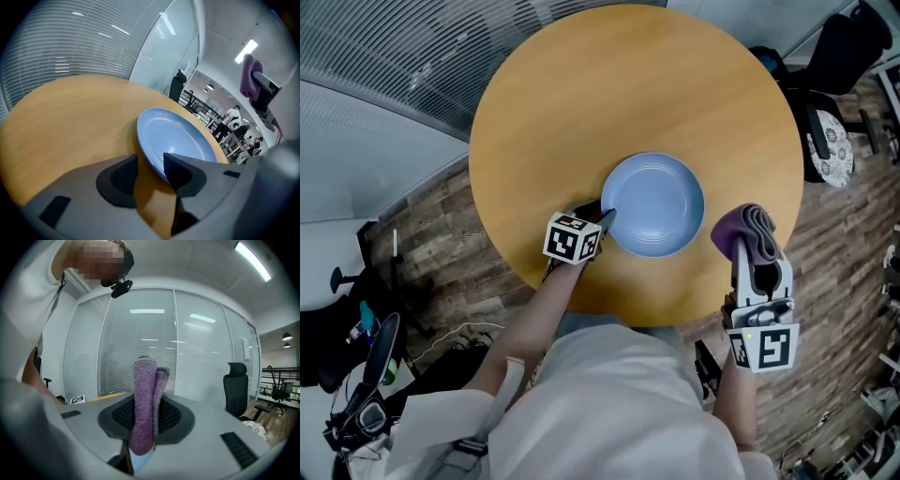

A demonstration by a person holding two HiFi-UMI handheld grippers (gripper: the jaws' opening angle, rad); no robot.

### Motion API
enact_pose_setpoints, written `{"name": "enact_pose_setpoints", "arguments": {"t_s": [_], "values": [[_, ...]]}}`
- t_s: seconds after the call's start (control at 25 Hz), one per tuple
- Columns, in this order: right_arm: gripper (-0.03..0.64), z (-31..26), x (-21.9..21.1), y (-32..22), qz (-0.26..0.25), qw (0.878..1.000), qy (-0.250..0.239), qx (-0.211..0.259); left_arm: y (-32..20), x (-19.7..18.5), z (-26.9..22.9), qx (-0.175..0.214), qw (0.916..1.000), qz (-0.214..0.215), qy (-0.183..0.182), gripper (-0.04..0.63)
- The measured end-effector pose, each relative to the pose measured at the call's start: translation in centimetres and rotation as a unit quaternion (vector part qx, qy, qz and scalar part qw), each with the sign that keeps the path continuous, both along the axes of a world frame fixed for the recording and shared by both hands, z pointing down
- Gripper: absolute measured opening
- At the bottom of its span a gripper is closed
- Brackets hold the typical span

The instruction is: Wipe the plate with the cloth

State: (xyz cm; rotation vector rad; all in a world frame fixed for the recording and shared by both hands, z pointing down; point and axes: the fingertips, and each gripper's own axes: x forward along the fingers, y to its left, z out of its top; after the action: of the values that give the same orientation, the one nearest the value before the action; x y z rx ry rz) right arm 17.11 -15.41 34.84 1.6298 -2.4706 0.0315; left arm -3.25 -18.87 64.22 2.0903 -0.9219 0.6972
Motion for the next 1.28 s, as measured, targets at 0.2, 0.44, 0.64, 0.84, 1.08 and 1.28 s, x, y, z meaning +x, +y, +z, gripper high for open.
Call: {"name": "enact_pose_setpoints", "arguments": {"t_s": [0.2,0.44,0.64,0.84,1.08,1.28], "values": [[0.091,0.0,0.2,0.3,-0.002,1.000,0.001,0.002,0.0,0.5,0.8,-0.018,0.9997,-0.015,0.001,0.160],[0.091,-0.1,0.3,0.4,-0.003,1.000,0.004,-0.001,-0.3,0.3,0.8,-0.019,0.9994,-0.025,-0.010,0.158],[0.092,-0.1,0.1,0.3,-0.004,1.000,0.004,-0.001,-0.7,0.7,0.8,-0.020,0.9997,-0.012,-0.010,0.106],[0.091,-0.3,0.4,0.9,0.001,1.000,0.007,0.001,-0.6,1.0,0.9,-0.028,0.9995,-0.011,-0.008,0.075],[0.092,-0.7,0.5,1.2,0.007,1.000,0.007,0.004,-0.9,1.3,-1.3,0.007,0.9995,-0.021,0.023,0.030],[0.092,-0.8,0.3,1.4,0.003,1.000,0.003,0.009,-0.7,1.9,-2.7,0.021,0.9989,-0.016,0.039,0.025]]}}
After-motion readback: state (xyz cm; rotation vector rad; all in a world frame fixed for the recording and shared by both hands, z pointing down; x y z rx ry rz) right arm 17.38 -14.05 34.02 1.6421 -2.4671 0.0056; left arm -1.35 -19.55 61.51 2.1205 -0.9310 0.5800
